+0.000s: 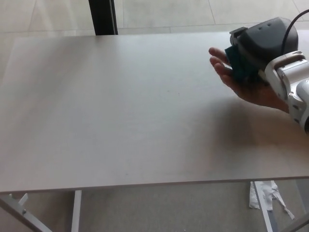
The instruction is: The robot uses its right hand to pick up a cube kept in the middle of the desk infront of it and hands it to a person
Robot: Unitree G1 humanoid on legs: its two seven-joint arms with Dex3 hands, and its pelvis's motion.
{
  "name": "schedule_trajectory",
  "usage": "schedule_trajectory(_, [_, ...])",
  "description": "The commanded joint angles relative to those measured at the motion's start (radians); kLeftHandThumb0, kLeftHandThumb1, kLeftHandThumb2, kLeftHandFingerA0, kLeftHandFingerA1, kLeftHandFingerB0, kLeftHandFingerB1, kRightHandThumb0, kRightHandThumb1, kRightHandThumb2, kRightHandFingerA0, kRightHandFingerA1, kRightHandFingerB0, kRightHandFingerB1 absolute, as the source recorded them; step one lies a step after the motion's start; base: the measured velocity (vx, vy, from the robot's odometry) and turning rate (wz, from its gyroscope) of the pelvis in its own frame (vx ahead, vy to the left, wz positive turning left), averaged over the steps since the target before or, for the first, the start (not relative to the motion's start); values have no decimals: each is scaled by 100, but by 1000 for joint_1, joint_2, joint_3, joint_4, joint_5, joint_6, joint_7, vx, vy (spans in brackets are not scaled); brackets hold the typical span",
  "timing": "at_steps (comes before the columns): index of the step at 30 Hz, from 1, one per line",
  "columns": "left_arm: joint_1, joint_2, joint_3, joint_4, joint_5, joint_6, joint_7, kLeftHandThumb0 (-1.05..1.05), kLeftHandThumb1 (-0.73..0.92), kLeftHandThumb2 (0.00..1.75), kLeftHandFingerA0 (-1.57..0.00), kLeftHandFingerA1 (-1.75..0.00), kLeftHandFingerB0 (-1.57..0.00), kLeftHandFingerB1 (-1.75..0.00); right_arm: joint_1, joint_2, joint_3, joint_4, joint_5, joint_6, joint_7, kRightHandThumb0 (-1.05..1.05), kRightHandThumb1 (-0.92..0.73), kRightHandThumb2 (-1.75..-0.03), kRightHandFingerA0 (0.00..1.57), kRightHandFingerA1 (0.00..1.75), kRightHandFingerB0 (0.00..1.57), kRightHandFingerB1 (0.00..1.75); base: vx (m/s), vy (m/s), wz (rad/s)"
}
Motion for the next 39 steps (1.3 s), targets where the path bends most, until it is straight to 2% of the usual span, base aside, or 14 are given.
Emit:
schedule_trajectory(1, [25,5,3,6,4,-30,9,-74,72,62,-65,-44,-43,-36,-177,-43,96,-113,-28,7,875,-92,-49,-96,14,52,0,0,0,0,0])
schedule_trajectory(2, [26,7,-2,8,9,-27,13,-73,73,63,-67,-44,-43,-36,-179,-43,92,-124,-21,11,888,-104,-58,-63,4,45,0,3,0,0,0])
schedule_trajectory(3, [24,8,-3,10,10,-23,16,-72,73,62,-66,-44,-43,-36,-184,-47,88,-136,-12,8,910,-91,-50,-97,10,47,0,0,0,0,0])
schedule_trajectory(4, [25,8,-1,9,8,-24,14,-71,73,63,-66,-44,-47,-37,-188,-50,84,-145,-4,6,926,-94,-51,-98,4,17,0,0,0,0,0])
schedule_trajectory(16, [33,13,10,8,-4,-21,9,-69,73,62,-66,-45,-46,-36,-184,-272,-136,-593,165,195,1163,-79,-47,-92,0,23,0,4,0,0,0])
schedule_trajectory(23, [34,17,16,10,-9,-15,14,-72,72,62,-65,-44,-45,-35,242,-630,-635,-1232,393,203,1013,-85,-49,-88,0,13,11,16,0,0,0])
schedule_trajectory(26, [40,18,18,9,-9,-25,10,-72,72,62,-66,-43,-45,-36,387,-639,-803,-1355,383,194,975,-87,-51,-89,0,16,4,24,0,0,0])
schedule_trajectory(27, [41,20,18,11,-10,-22,9,-72,72,63,-65,-43,-44,-35,464,-614,-905,-1418,366,169,936,-39,-29,-92,3,55,0,50,0,0,0])
schedule_trajectory(28, [40,20,22,11,-14,-17,7,-71,72,63,-65,-43,-43,-35,562,-578,-1041,-1474,366,100,872,-72,-47,-85,27,57,21,43,0,0,0])
schedule_trajectory(29, [42,21,23,9,-15,-17,8,-70,73,63,-65,-43,-46,-36,642,-523,-1178,-1535,374,80,846,-64,-57,-58,77,63,51,36,0,0,0])
schedule_trajectory(32, [47,25,27,7,-19,-17,2,-70,72,63,-64,-43,-42,-35,815,-398,-1496,-1668,391,81,836,-64,-59,-59,74,49,57,38,0,0,0])
schedule_trajectory(34, [47,26,25,9,-16,-11,11,-71,58,95,-55,-56,-36,-49,1016,-356,-1788,-1569,478,-182,674,-62,-64,-61,79,45,60,38,0,0,0])
schedule_trajectory(36, [50,29,24,12,-14,-14,14,-70,73,63,-66,-43,-45,-35,1119,-337,-1939,-1496,481,-218,602,-66,-66,-61,78,45,62,39,0,0,0])
schedule_trajectory(39, [49,33,26,9,-16,-16,14,-71,72,63,-68,-43,-46,-35,1246,-318,-2088,-1421,454,-199,513,-59,-66,-61,79,47,62,39,0,0,0])
